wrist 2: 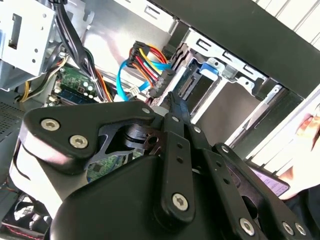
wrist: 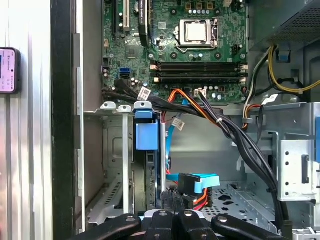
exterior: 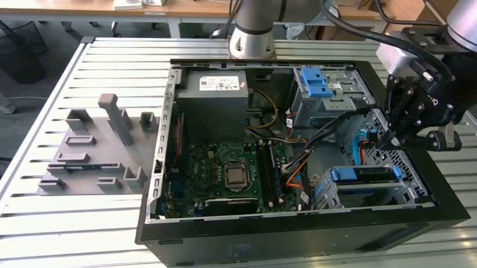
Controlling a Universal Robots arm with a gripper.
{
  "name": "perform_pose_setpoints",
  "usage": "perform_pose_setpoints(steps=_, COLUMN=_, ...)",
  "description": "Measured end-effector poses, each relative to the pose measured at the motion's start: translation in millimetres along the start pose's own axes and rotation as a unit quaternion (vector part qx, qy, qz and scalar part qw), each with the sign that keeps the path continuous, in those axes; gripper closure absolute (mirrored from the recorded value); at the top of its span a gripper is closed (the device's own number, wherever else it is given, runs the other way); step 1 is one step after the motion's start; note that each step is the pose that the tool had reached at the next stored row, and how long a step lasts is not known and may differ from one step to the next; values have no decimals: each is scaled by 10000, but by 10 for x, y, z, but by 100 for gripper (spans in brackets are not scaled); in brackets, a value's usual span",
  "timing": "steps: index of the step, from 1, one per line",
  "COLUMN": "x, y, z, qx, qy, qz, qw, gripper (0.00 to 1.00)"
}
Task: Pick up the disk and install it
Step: 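Insert the first disk wire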
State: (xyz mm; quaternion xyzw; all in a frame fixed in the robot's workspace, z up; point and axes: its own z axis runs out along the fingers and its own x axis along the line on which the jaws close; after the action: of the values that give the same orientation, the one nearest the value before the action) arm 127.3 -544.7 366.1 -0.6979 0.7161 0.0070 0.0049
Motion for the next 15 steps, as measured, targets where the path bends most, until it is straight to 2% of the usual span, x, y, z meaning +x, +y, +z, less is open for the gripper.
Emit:
perform_pose_setpoints(steps=6, x=-84, y=-1, z=-17, qx=10, qy=5, qz=0, qw=10000, gripper=89)
perform_pose_setpoints(steps=8, x=-106, y=-4, z=-17, qx=11, qy=31, qz=0, qw=10000, gripper=89)
perform_pose_setpoints(steps=10, x=-125, y=-10, z=-17, qx=12, qy=70, qz=0, qw=10000, gripper=89)
perform_pose_setpoints(steps=14, x=-176, y=-16, z=-9, qx=16, qy=202, qz=1, qw=9998, gripper=89)
perform_pose_setpoints(steps=15, x=-189, y=-16, z=-8, qx=16, qy=225, qz=1, qw=9997, gripper=89)
